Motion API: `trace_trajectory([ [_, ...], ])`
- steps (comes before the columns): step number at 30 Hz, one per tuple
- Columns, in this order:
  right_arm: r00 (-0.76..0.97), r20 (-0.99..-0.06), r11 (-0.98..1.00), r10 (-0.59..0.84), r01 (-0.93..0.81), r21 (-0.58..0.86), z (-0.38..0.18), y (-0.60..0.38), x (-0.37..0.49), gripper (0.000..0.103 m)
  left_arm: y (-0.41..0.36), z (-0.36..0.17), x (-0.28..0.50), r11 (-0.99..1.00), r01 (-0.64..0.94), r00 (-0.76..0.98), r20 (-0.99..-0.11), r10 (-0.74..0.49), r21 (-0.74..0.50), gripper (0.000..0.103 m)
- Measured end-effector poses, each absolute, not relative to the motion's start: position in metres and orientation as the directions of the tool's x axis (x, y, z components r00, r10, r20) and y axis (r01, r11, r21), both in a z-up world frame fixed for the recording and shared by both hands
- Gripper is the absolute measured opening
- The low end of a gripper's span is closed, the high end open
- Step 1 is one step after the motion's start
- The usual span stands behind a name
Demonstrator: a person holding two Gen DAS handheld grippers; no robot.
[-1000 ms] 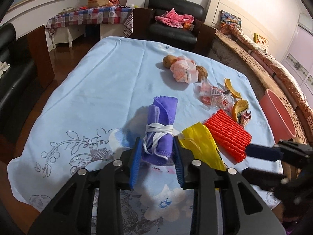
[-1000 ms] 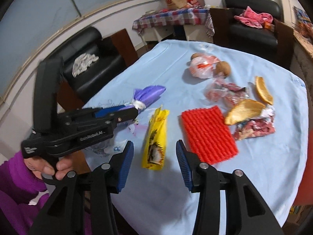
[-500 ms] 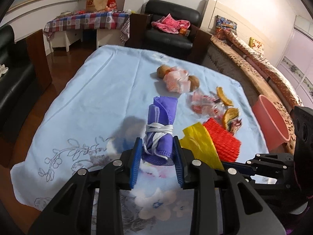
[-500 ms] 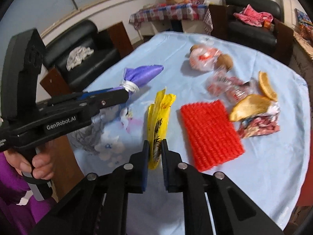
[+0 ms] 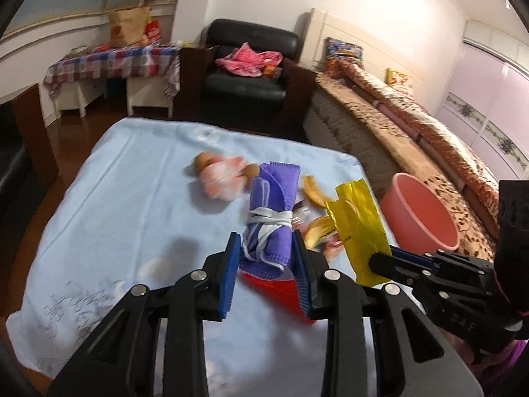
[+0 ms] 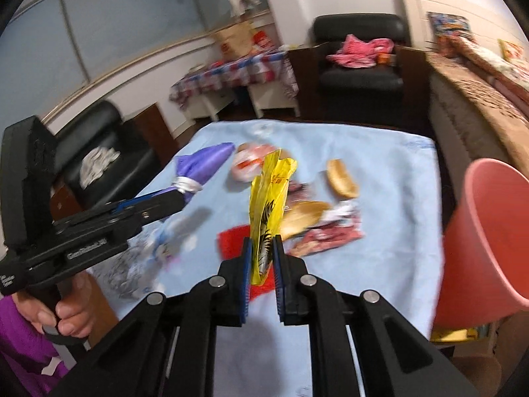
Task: Collect trash
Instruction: 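Lift and carry the purple glove and yellow bag over the pink bucket with both grippers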
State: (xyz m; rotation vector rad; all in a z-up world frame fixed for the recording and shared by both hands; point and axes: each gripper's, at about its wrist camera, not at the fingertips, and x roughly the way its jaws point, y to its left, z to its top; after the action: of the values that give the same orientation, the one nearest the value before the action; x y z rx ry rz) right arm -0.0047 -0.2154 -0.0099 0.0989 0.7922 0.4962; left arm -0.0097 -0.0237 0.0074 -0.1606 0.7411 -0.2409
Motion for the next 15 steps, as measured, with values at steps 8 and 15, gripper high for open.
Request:
trace_trajectory([
  [8,0.684,-0.636,0.932,0.359,-0.229,0.28,-0.005,-0.279,-0.001,0.012,-0.072,0.02,0.004,0.942,0.252,0.712,-0.616,-0.336,-0.223,0.031],
  [15,0.752,-0.608,0.957,0.256,-0.11,0.267,0.003,-0.327,-0.003,0.012,-0.112,0.03,0.015,0.923,0.319,0.711,-0.59,-0.383,-0.215,0.031],
])
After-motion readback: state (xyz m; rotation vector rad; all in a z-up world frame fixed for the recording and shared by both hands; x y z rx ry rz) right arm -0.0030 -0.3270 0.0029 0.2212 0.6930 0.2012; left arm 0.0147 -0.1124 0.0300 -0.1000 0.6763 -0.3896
